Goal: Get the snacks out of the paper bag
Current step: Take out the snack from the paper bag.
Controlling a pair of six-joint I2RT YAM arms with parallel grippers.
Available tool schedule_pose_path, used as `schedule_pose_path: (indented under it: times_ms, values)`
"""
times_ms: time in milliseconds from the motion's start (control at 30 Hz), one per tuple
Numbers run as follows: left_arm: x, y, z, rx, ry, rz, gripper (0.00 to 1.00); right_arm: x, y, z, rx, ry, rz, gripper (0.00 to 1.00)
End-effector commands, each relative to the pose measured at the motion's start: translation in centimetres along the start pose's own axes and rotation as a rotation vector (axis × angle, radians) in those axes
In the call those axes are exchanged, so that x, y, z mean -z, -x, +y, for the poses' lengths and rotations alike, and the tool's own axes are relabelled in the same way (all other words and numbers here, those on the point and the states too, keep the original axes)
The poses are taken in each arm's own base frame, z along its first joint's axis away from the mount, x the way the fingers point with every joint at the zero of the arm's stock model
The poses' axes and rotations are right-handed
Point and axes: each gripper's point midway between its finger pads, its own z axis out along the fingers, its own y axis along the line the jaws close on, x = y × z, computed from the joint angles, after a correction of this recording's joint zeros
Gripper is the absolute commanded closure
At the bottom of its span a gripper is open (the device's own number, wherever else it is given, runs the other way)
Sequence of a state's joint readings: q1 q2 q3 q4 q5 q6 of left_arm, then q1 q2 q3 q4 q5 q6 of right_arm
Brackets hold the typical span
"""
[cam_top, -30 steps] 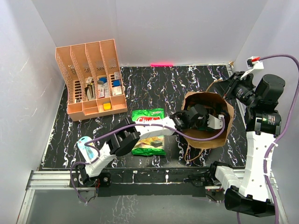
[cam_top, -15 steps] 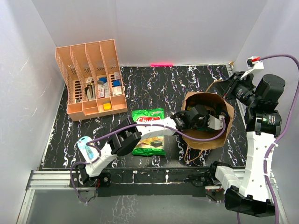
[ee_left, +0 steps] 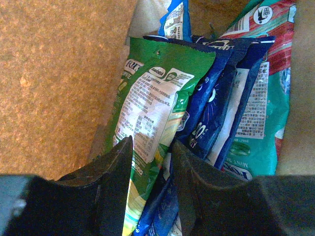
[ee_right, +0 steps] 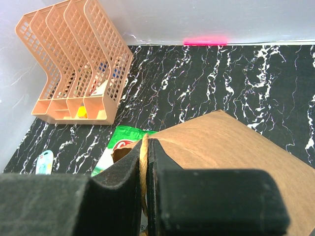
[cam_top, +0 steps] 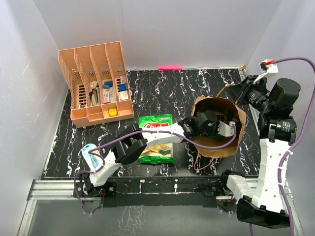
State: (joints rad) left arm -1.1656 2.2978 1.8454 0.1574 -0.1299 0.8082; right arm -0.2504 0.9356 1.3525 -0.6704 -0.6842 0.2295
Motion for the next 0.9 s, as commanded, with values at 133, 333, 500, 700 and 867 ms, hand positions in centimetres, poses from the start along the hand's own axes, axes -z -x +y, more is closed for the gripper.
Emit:
schedule_pose_path:
  times_ms: [133, 333, 500, 700, 867]
  values:
    - [2.4, 2.6, 5.1, 0.026, 0.104, -0.060, 0.67, 0.6, 2.3, 1.3, 0.075, 0.033, -0.079, 0.92]
    - [2.3, 2.6, 5.6, 0.043, 0.113, -0.059, 0.73, 0.6, 2.2, 1.2, 0.076, 0.028, -0.078, 0.92]
    - [2.9, 3.1, 6.2, 0.047, 0.119, -0.070, 0.73, 0.5, 2.2, 1.1, 0.076, 0.026, -0.078, 0.92]
    - [3.3, 3.4, 6.9, 0.060, 0.135, -0.085, 0.70, 0.5, 2.0, 1.0, 0.071, 0.026, -0.072, 0.92]
    - [2.2, 2.7, 7.1, 0.072, 0.146, -0.066, 0.74, 0.6, 2.1, 1.1, 0.074, 0.024, -0.075, 0.92]
